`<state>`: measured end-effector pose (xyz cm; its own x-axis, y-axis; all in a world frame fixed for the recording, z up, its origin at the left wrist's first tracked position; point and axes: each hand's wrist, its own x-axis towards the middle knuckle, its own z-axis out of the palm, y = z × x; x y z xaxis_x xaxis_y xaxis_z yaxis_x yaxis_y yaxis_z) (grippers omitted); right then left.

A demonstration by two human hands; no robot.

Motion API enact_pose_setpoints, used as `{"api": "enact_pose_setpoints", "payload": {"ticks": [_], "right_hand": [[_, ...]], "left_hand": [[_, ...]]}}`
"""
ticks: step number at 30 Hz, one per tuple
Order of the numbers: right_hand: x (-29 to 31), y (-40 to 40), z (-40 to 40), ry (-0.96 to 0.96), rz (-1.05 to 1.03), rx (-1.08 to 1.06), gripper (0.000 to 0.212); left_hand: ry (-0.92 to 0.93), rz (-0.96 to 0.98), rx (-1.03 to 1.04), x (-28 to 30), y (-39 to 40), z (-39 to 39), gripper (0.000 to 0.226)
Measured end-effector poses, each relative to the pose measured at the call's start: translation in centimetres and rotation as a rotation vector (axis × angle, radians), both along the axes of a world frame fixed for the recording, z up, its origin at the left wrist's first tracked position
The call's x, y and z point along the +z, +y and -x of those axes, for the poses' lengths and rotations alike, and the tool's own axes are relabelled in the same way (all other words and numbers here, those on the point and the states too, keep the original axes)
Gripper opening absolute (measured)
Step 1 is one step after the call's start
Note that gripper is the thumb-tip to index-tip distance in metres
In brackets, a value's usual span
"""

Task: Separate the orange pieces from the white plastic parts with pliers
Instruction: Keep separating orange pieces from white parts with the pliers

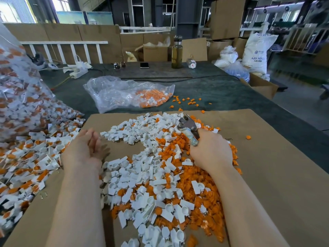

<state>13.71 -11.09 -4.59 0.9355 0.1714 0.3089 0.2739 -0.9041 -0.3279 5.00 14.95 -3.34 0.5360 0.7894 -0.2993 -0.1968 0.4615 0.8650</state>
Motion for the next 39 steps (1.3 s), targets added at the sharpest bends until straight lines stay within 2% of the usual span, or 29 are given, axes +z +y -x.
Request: {"api": "enact_pose_setpoints", "payload": {"ticks": [2,5,8,10,12,16,19,21,24,29,33,39], "right_hand": [[-0.1,0.1,0.0,-0.004,0.000,-0.013,0.030],[-0.2,0.3,0.0,-0.001,0.014,-0.034,0.031],[-0.3,0.4,0.0,0.002,0.047,-0.033,0.026],[-0.3,0.5,0.0,0.006,0.069,-0.018,0.021],[-0.3,0.5,0.0,0.009,0.091,-0.004,0.022],[-0.4,0.7,0.0,0.013,0.123,0.027,0.020],[-0.4,0.8,-0.1,0.020,0.123,0.034,0.027],[-0.5,0.8,-0.1,0.022,0.124,0.027,0.031],[-0.5,0.9,-0.1,0.024,0.135,0.024,0.032],[-0.6,0.9,-0.3,0.020,0.147,0.029,0.036],[-0.7,1.0,-0.3,0.029,0.122,0.016,0.037],[-0.7,1.0,-0.2,0.030,0.075,0.004,0.034]], "left_hand": [[0.105,-0.028,0.046,0.1,-0.4,-0.6,0.019],[0.412,-0.406,0.004,-0.3,-1.3,-1.0,0.014],[0.720,-0.795,-0.161,-1.2,-1.7,-1.3,0.029],[0.920,-0.981,-0.302,-1.5,-2.0,-1.8,0.044],[0.990,-1.098,-0.403,-1.4,-2.9,-2.0,0.053],[0.915,-1.174,-0.499,-1.5,-3.6,-2.1,0.049],[0.775,-1.116,-0.426,-1.5,-3.6,-1.8,0.037],[0.809,-1.139,-0.381,-1.5,-3.6,-1.8,0.039],[0.938,-1.206,-0.489,-1.4,-3.5,-1.9,0.054],[0.694,-1.160,-0.558,-1.5,-4.0,-1.7,0.052],[0.631,-1.136,-0.558,-1.5,-4.2,-1.6,0.042],[0.547,-0.971,-0.493,-1.4,-4.2,-1.8,0.024]]}}
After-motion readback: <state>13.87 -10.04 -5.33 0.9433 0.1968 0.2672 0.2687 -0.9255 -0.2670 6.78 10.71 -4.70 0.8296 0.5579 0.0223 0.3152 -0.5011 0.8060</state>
